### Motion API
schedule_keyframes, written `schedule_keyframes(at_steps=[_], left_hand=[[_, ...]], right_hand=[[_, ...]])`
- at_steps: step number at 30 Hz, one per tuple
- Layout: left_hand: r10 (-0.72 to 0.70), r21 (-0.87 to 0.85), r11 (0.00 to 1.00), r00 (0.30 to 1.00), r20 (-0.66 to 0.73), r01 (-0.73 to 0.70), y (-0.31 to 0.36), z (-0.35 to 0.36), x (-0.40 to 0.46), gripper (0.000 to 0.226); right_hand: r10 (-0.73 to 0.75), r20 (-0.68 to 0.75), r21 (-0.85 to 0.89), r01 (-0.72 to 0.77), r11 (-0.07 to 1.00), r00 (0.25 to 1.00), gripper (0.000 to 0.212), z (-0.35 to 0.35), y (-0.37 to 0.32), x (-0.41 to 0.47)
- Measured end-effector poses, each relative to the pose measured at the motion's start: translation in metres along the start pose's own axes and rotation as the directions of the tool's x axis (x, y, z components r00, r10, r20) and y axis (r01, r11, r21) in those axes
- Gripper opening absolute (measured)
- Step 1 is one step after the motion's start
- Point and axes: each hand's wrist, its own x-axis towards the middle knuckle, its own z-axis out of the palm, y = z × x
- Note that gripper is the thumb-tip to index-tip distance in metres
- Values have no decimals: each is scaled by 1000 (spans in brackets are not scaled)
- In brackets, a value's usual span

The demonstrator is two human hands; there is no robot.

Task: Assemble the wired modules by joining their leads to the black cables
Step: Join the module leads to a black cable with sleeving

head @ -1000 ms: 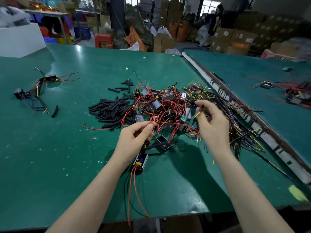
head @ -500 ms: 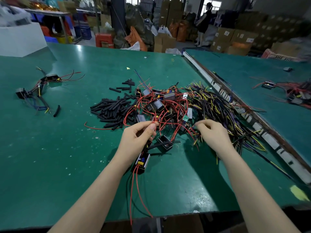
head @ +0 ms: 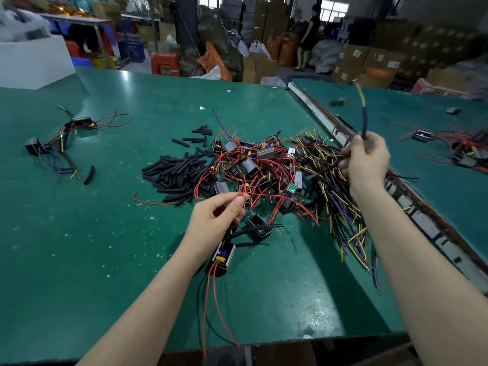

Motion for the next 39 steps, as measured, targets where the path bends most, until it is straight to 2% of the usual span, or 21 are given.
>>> schedule_keyframes(at_steps=[3,7,10,12,15,18,22,28,34,39], left_hand=[[3,7,1000,1000,-4,-3,1,1,0,21],[0,15,1000,1000,-10,0,2,2,0,21],[-4,13,1000,1000,-15,4,3,1,0,18],[-8,8,1000,1000,-20,8,3,1,-1,18],[-11,-1,1000,1000,-23,11,3,1,-1,18],[-13,-9,1000,1000,-22,12,3,1,-1,17],[-14,-7,1000,1000,-20,13,2,1,-1,18],[-15,-1,1000,1000,-19,15,2,1,0,17],[-25,-21,999,999,-22,25,3,2,-1,16],[-27,-14,1000,999,-21,27,2,1,-1,16]], right_hand=[[117,123,-37,-114,993,985,25,-5,0,-7],[140,293,-185,-88,979,946,19,-8,8,-28],[245,436,-388,-65,919,866,15,-7,16,-37],[293,465,-451,-62,890,835,15,-6,21,-40],[277,422,-485,-44,874,863,17,-6,25,-39],[229,357,-363,-91,927,906,17,-6,27,-34],[228,304,-111,-203,973,925,15,-11,24,-30],[257,258,29,-273,962,931,22,-16,24,-30],[377,201,321,-424,847,904,22,-19,17,-28],[451,185,379,-487,787,873,23,-31,18,-32]])
